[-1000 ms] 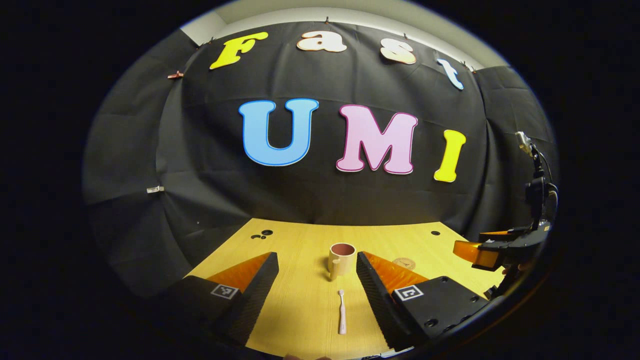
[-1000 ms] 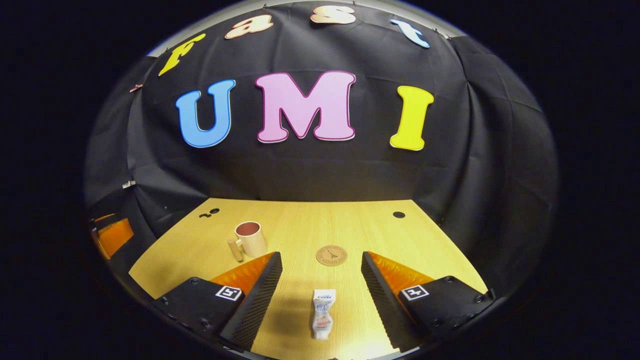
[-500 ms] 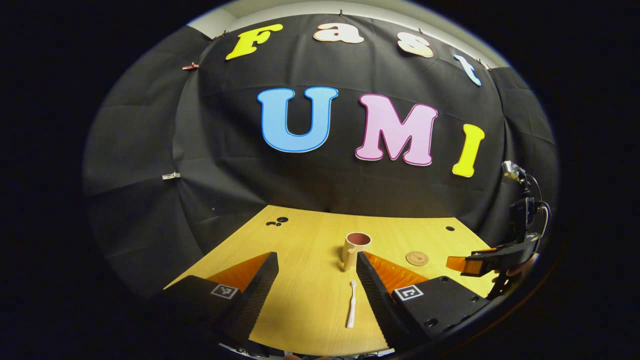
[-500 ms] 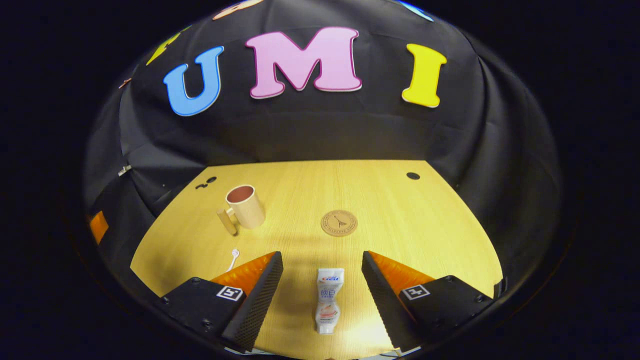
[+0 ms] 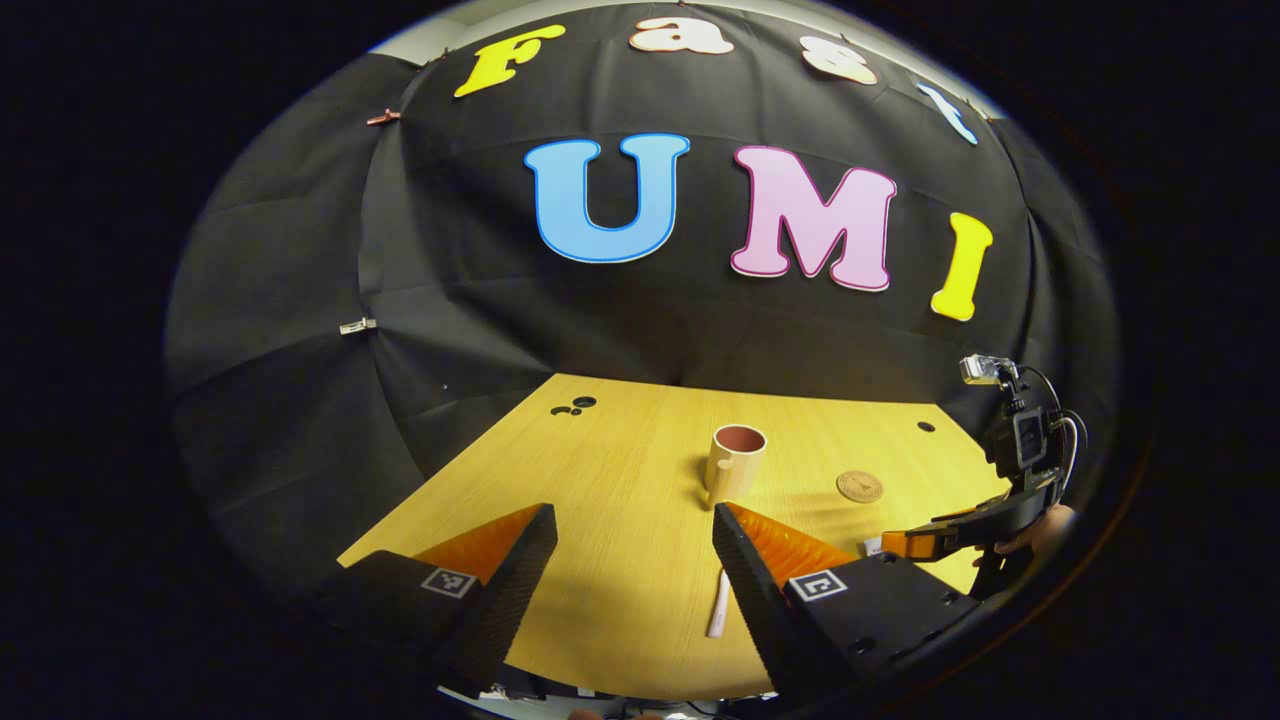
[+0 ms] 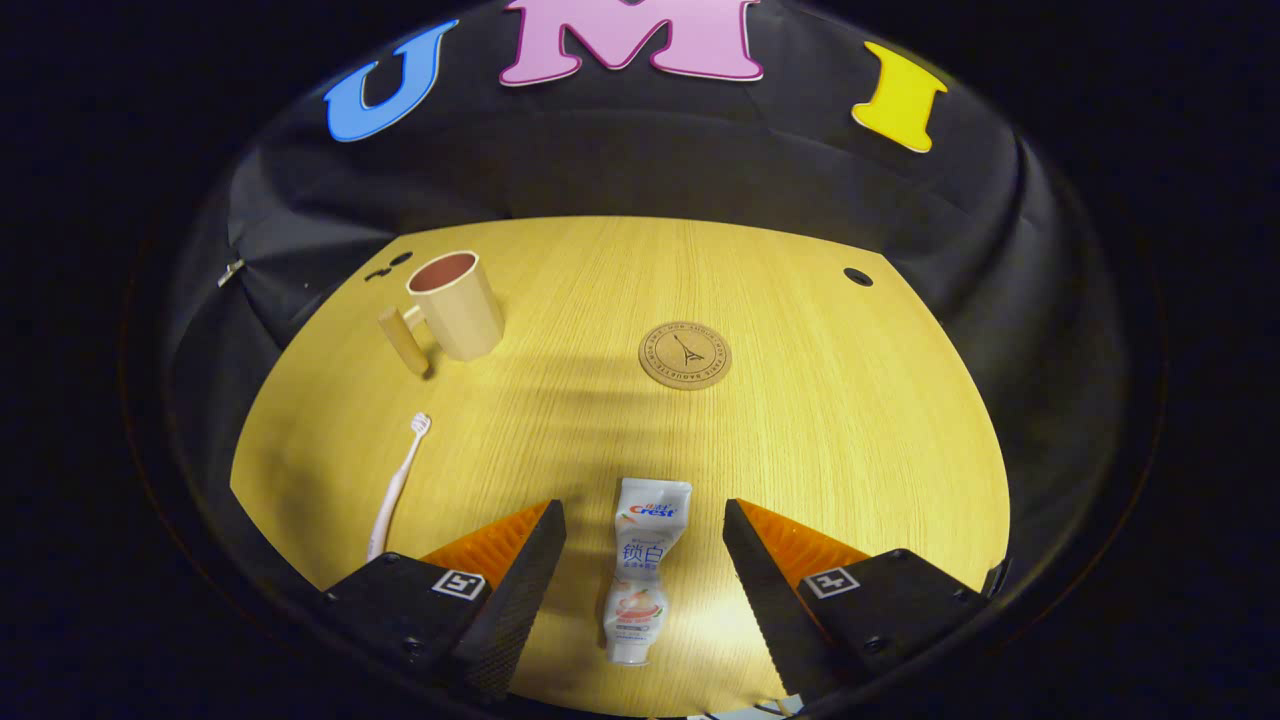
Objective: Put the toothbrush and toothpaste on the desktop into the cup, then pick up the cup and place it on the coaster on the desktop.
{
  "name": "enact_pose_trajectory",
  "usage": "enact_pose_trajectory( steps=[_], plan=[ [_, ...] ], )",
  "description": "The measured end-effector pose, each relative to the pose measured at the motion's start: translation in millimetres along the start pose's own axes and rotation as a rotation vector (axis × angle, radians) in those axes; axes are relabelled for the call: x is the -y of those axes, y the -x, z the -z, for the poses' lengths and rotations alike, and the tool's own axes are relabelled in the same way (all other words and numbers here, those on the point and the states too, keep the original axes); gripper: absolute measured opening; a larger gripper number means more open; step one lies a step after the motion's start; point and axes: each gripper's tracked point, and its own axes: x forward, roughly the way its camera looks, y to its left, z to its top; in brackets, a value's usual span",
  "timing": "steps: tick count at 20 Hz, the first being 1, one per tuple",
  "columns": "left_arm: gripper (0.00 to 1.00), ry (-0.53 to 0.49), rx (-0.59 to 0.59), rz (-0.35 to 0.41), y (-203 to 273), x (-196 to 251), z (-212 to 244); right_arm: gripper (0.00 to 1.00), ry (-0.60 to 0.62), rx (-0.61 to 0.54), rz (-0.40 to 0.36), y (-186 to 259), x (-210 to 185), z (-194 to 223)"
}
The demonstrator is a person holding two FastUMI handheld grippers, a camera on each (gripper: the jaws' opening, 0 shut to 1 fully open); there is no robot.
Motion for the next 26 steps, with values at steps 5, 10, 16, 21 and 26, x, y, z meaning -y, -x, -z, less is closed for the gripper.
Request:
enact_pose_trajectory(
  steps=[5, 10, 16, 21, 26],
  plan=[
    [0.98, -0.053, -0.042, -0.017, -4, 2, 13, 0.99, -0.007, -0.083, 0.005, -17, 0, 27],
    [0.96, -0.078, -0.069, 0.014, -5, 13, 19, 0.98, -0.002, -0.130, 0.019, -28, 3, 44],
    [0.96, -0.088, -0.096, 0.025, -3, 18, 27, 0.98, 0.000, -0.161, 0.017, -32, -1, 60],
    [0.96, -0.114, -0.105, 0.033, 1, 20, 30, 0.83, -0.023, -0.160, -0.004, -34, -6, 58],
    [0.96, -0.106, -0.112, 0.044, 4, 24, 34, 0.44, -0.032, -0.192, -0.024, -35, -12, 61]
  ],
)
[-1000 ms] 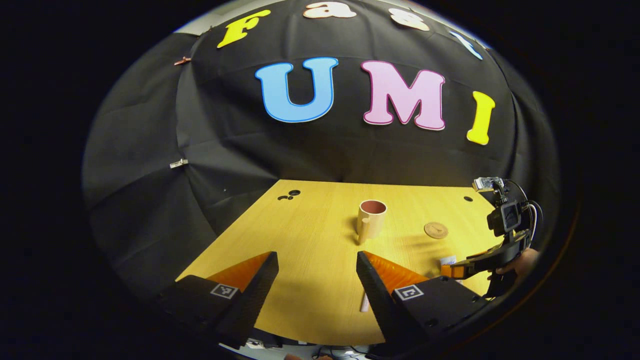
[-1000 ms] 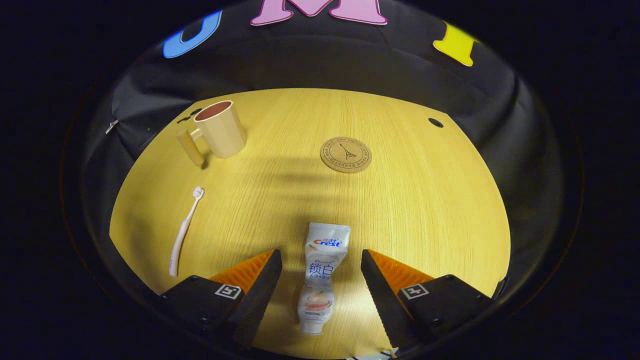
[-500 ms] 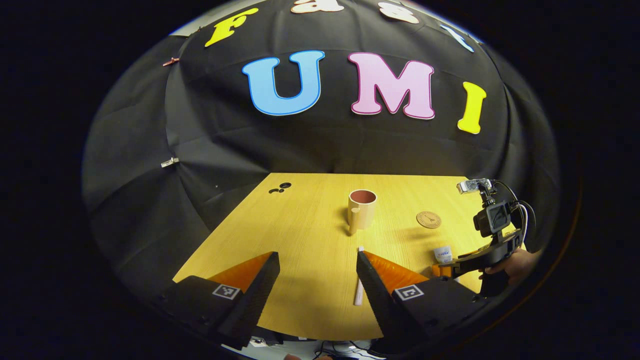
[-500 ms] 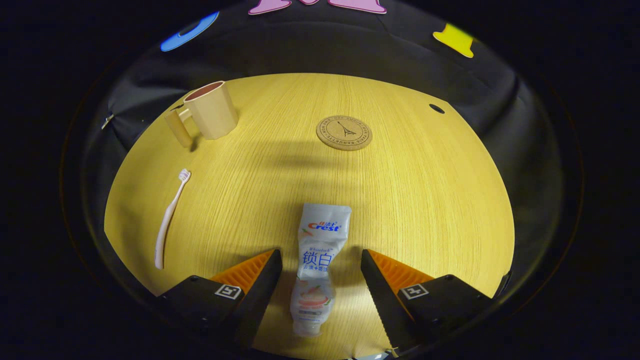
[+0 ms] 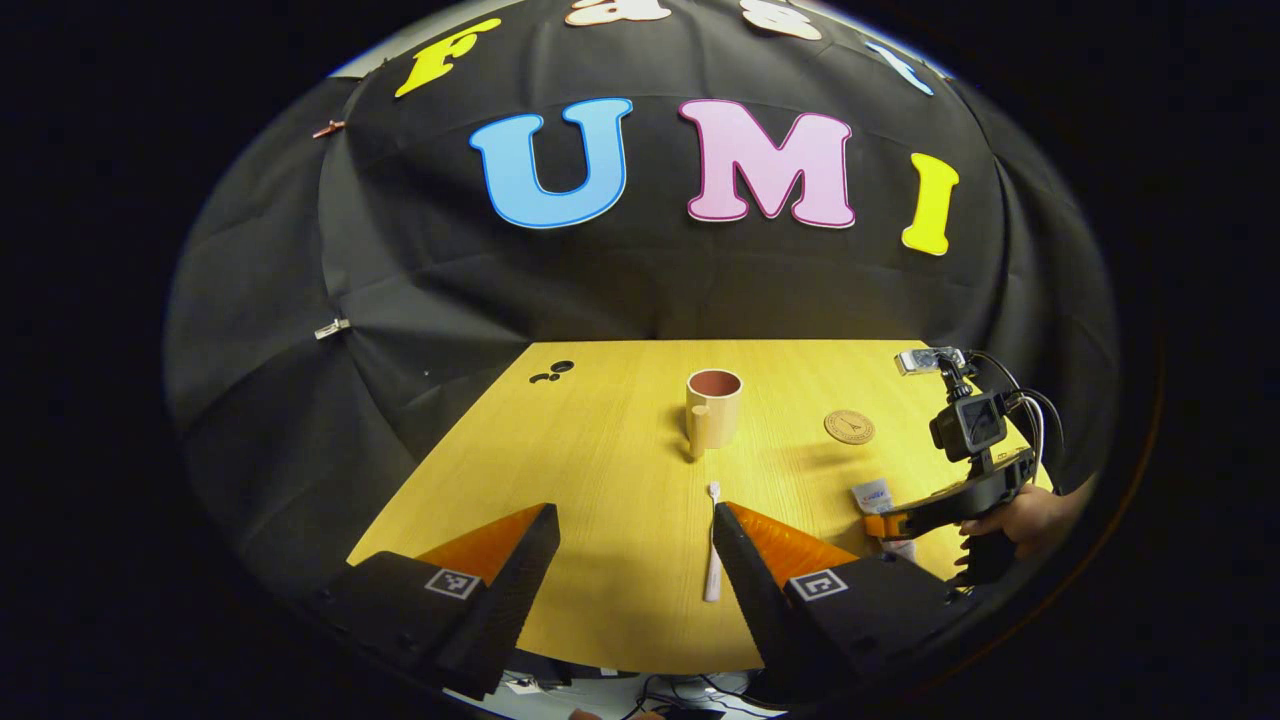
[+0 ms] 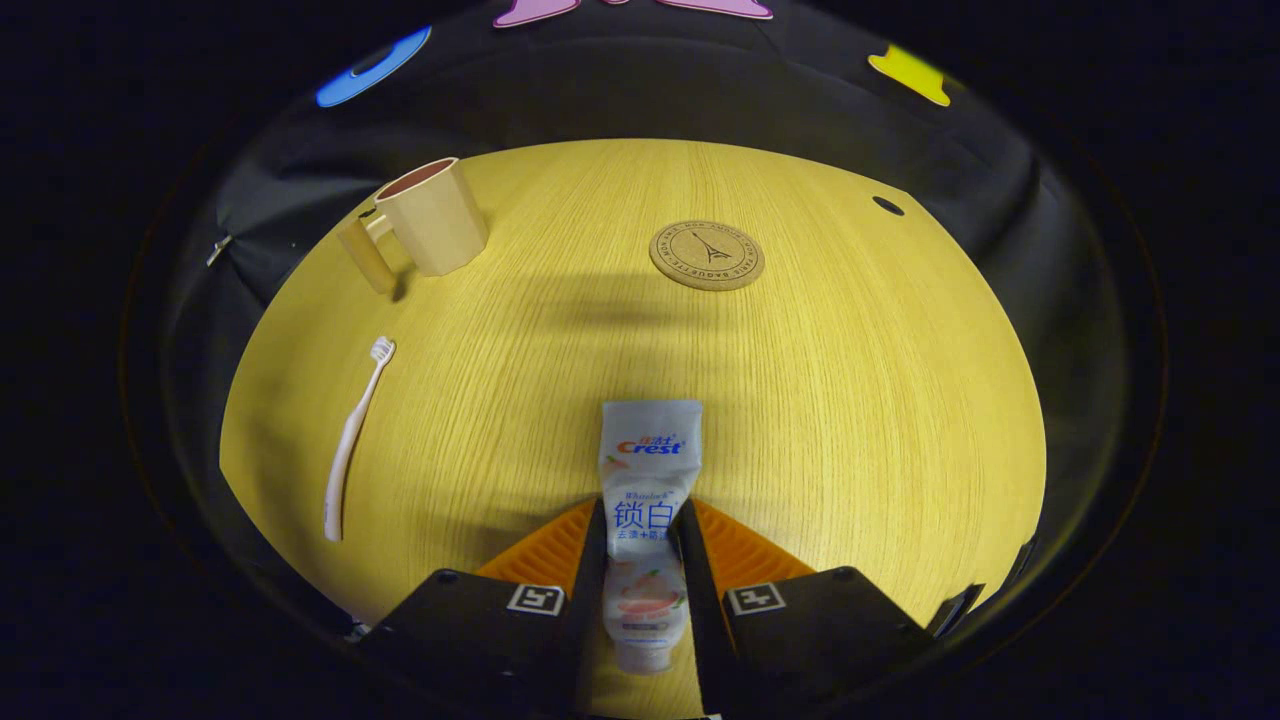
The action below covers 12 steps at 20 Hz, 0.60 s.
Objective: Put the toothbrush and toothpaste on the desktop into the cup, then pick up the cup and place it on the coaster on the desktop.
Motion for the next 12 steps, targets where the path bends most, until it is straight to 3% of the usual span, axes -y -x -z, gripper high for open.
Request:
enact_pose_trajectory(
  steps=[4, 5, 8, 12],
  plan=[
    [0.96, 0.007, -0.007, -0.002, -2, 4, 3, 0.42, 0.080, -0.049, -0.042, 0, -2, 3],
    [0.96, 0.009, -0.012, -0.003, -4, 5, 6, 0.46, 0.090, -0.054, -0.049, 0, -3, 3],
    [0.96, 0.020, -0.022, -0.011, -12, 8, 9, 0.35, 0.098, -0.059, -0.067, 0, -2, 2],
    [0.96, 0.067, -0.056, 0.003, -31, 15, 19, 0.31, 0.070, -0.078, -0.104, 5, 5, 2]
  ],
)
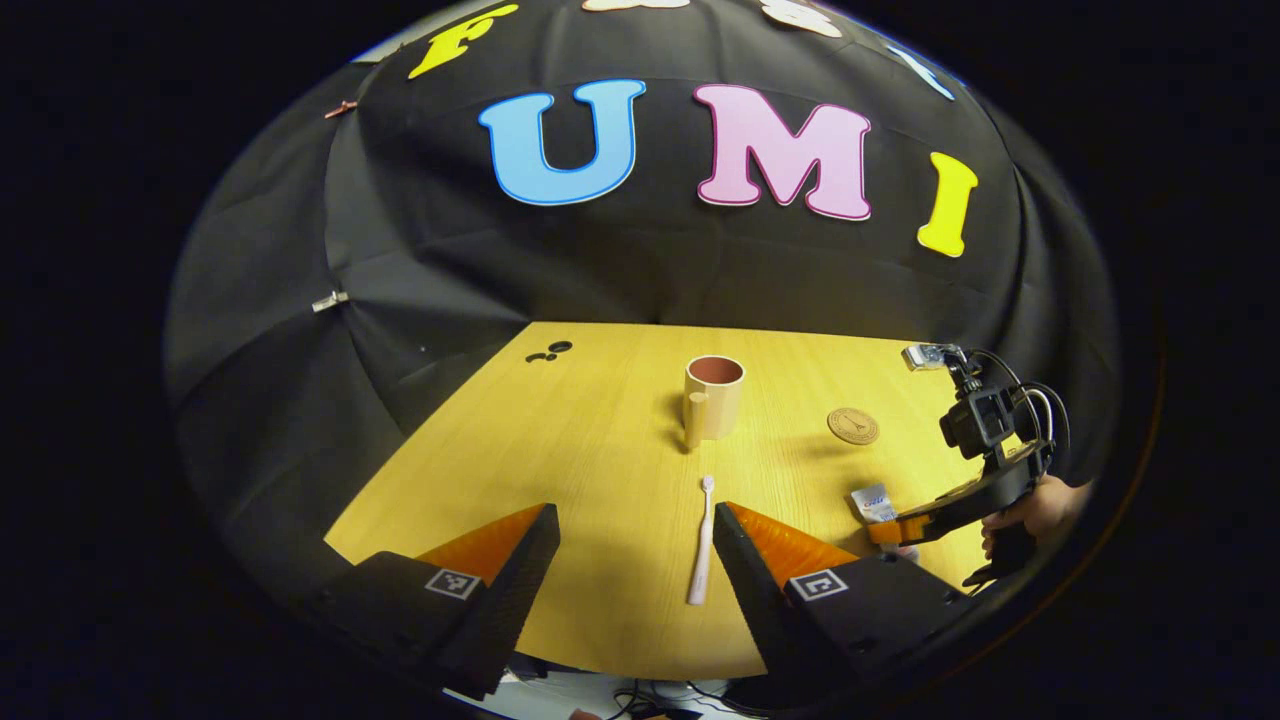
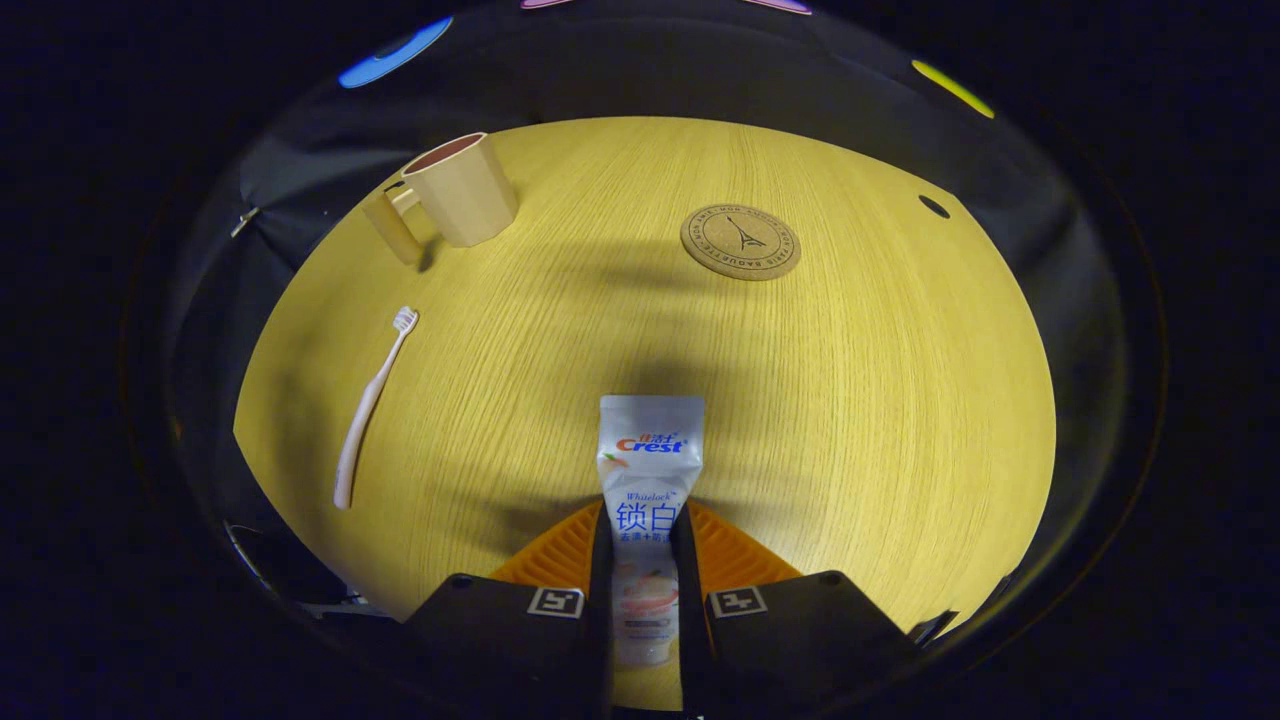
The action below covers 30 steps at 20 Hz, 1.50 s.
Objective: Put the toothbrush and toothpaste on the desktop into the cup, then pick up the cup and place it on the coaster on the desktop.
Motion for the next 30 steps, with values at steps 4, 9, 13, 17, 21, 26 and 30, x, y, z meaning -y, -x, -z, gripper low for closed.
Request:
enact_pose_trajectory(
  steps=[4, 9, 13, 17, 21, 26, 30],
  plan=[
    [0.96, 0.028, -0.093, 0.030, -29, 8, 17, 0.30, -0.001, 0.050, -0.022, 21, 16, -9],
    [0.98, 0.072, -0.215, 0.056, -68, 25, 36, 0.30, -0.003, 0.087, -0.083, 51, 19, -11],
    [0.98, 0.099, -0.344, 0.089, -96, 45, 61, 0.30, 0.017, 0.089, -0.125, 59, 24, -11],
    [0.98, 0.053, -0.418, 0.058, -116, 48, 77, 0.30, 0.019, 0.093, -0.139, 64, 38, -10],
    [0.96, 0.009, -0.494, 0.076, -130, 55, 96, 0.30, 0.007, 0.114, -0.138, 69, 53, -13],
    [0.83, -0.036, -0.547, 0.049, -134, 55, 113, 0.30, -0.006, 0.130, -0.132, 71, 64, -14],
    [0.74, -0.066, -0.585, 0.067, -136, 59, 114, 0.30, -0.018, 0.135, -0.156, 72, 61, -17]
  ],
)
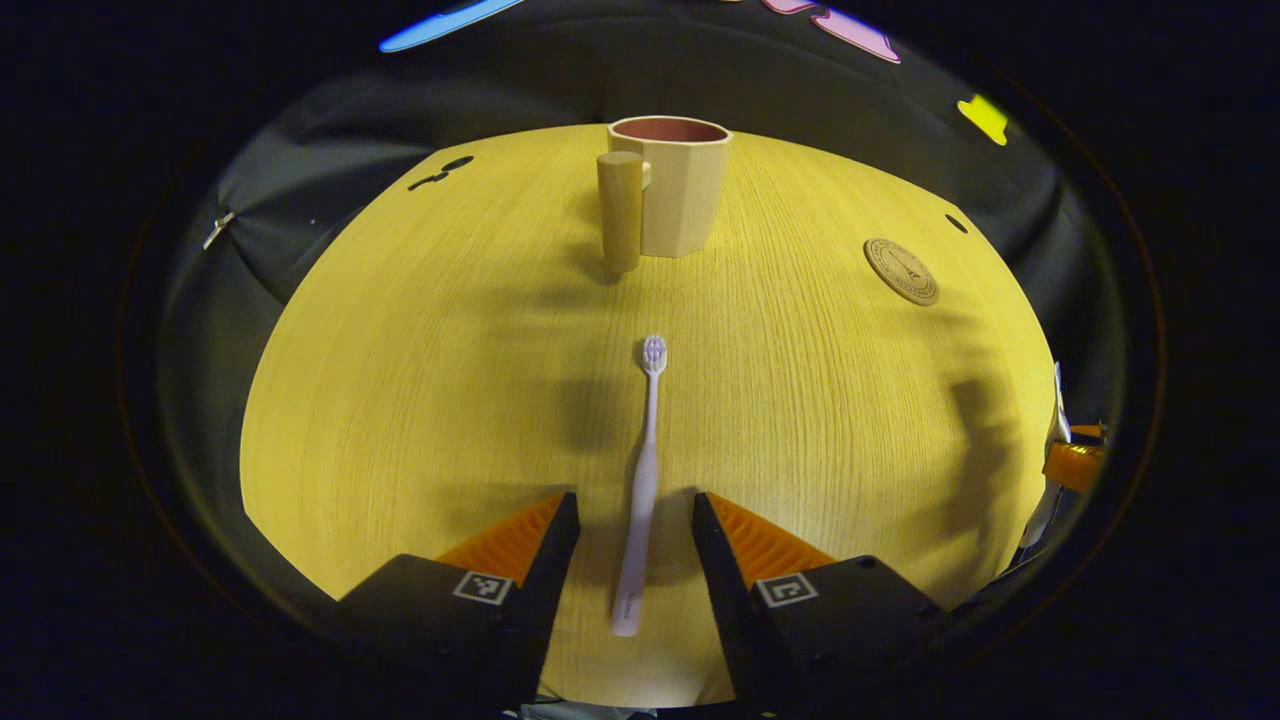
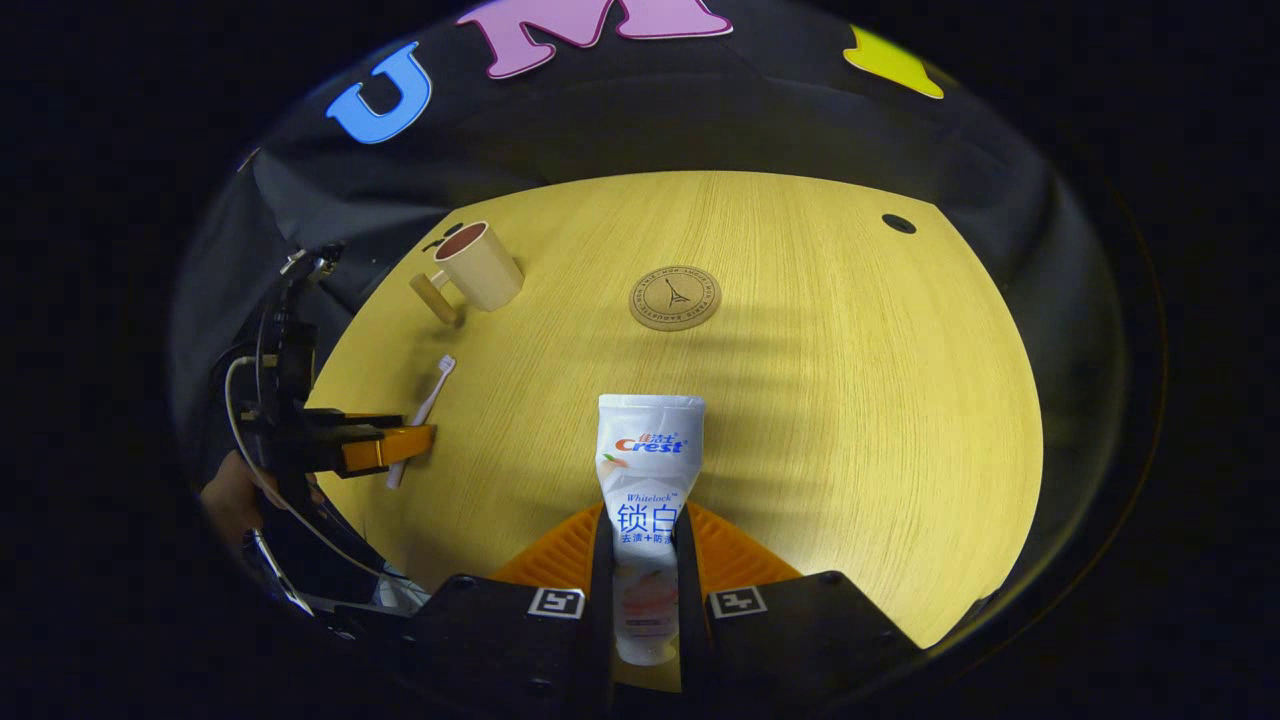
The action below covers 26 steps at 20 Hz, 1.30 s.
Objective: Put the toothbrush and toothpaste on the desktop into the cup, then pick up the cup and place it on the coaster on the desktop.
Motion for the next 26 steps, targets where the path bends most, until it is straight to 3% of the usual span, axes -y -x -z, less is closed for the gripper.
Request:
enact_pose_trajectory(
  steps=[4, 6, 9, 14, 26],
  plan=[
    [0.26, -0.040, -0.018, 0.014, 0, 11, -4, 0.30, 0.006, 0.001, -0.024, -4, -8, -6],
    [0.12, -0.059, -0.022, 0.007, -2, 12, -4, 0.30, 0.002, 0.001, -0.030, -6, -13, -11],
    [0.07, -0.064, -0.016, 0.036, -1, 12, -7, 0.30, 0.017, 0.038, -0.018, -4, -19, -32],
    [0.06, -0.025, 0.024, 0.064, 6, 11, -5, 0.30, 0.029, 0.120, -0.019, -1, -36, -81],
    [0.06, 0.130, 0.258, 0.136, 92, -14, -22, 0.30, 0.108, 0.349, -0.127, -9, -130, -217]
  ],
)
